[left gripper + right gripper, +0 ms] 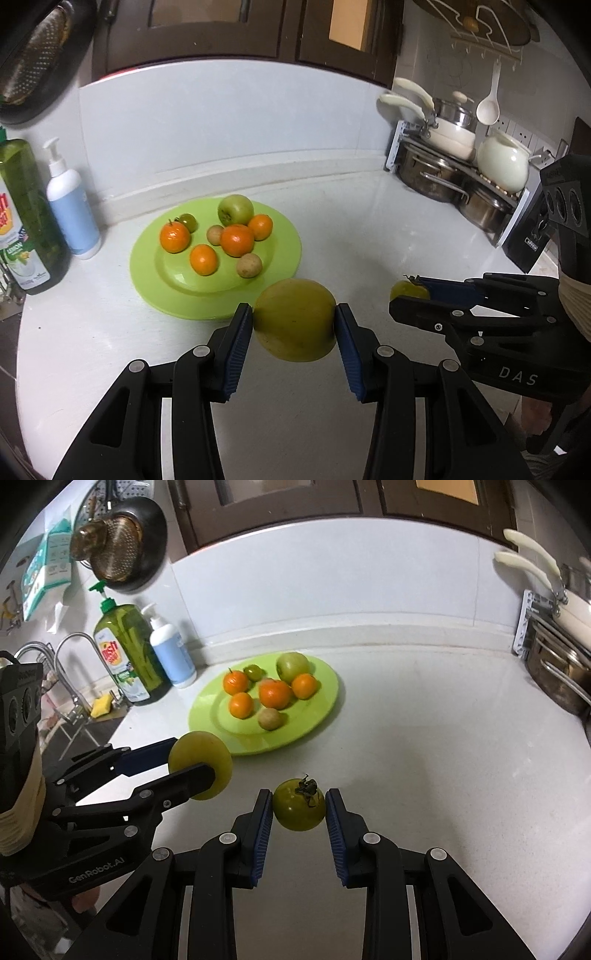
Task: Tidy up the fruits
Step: 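Carry the yellow fruit in the left gripper and the tomato in the right gripper over the plate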
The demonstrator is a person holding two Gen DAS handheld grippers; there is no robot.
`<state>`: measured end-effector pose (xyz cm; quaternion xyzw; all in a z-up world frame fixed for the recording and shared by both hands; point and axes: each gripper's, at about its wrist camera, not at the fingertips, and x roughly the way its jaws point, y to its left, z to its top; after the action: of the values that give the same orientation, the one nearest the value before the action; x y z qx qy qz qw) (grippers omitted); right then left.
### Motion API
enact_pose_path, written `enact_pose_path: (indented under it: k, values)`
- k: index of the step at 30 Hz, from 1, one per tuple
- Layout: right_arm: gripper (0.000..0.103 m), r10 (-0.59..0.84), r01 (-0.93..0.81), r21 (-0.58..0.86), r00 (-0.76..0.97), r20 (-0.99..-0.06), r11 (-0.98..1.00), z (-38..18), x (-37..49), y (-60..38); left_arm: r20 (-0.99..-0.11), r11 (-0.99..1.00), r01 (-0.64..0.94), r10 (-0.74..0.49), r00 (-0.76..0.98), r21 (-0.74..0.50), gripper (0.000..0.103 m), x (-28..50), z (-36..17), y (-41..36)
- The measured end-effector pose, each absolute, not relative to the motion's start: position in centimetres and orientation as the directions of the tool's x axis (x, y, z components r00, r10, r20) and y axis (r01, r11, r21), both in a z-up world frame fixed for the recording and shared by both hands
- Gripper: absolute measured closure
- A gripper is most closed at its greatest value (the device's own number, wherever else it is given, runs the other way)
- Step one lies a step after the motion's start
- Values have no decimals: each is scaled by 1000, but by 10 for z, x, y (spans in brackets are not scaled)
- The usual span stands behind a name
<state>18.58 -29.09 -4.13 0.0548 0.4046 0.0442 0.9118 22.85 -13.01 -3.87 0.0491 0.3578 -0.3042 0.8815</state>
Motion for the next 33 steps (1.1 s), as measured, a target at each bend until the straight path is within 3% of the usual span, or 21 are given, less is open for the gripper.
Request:
enact_pose_path:
  k: [22, 33]
  values:
    - [73, 108, -28, 129, 734, -671, 991, -15, 177, -217, -606, 812, 577, -503, 616, -87, 58, 226, -9, -55]
    - [73, 82, 2, 129, 764, -640, 992, -7, 198, -193, -597, 792, 604, -529, 603, -91, 58, 263, -2, -37]
